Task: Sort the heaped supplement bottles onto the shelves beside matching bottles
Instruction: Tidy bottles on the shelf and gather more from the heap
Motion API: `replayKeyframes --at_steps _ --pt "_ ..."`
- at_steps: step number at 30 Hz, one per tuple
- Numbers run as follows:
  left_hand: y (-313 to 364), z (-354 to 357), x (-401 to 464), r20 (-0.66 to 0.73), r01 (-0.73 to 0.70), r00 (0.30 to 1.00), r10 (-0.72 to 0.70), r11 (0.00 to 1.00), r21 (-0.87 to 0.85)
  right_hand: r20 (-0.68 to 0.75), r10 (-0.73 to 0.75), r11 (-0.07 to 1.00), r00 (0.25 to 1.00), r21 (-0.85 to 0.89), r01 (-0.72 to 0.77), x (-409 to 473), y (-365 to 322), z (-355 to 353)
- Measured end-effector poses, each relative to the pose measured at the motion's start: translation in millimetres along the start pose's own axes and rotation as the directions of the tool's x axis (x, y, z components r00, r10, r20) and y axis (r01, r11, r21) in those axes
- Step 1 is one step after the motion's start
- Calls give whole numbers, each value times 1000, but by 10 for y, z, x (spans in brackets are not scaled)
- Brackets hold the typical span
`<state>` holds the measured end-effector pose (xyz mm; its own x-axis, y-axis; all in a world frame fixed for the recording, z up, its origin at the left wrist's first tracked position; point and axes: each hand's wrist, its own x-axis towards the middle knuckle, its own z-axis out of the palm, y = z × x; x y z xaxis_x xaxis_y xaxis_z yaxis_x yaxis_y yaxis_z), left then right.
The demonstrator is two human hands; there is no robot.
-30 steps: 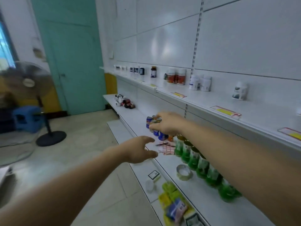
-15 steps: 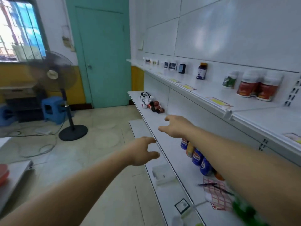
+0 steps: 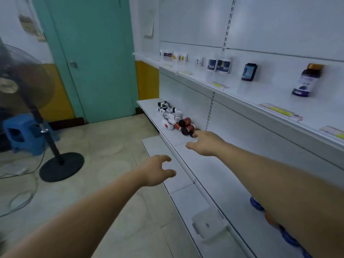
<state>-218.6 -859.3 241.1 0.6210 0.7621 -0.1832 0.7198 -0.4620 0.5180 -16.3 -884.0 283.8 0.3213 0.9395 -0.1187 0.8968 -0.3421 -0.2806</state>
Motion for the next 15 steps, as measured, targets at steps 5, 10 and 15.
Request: replayKeyframes --at_steps 5,10,15 --pt "-561 -317 1280 21 -12 1000 12 1000 9 -6 48 999 999 3 -48 1391 -25 239" --pt "-1102 -635 2582 110 11 994 -16 999 44 35 129 990 991 51 -131 2756 -98 444" --pt "-1578 -1083 3659 171 11 985 -16 1000 26 58 216 963 975 154 -223 3809 -224 413"
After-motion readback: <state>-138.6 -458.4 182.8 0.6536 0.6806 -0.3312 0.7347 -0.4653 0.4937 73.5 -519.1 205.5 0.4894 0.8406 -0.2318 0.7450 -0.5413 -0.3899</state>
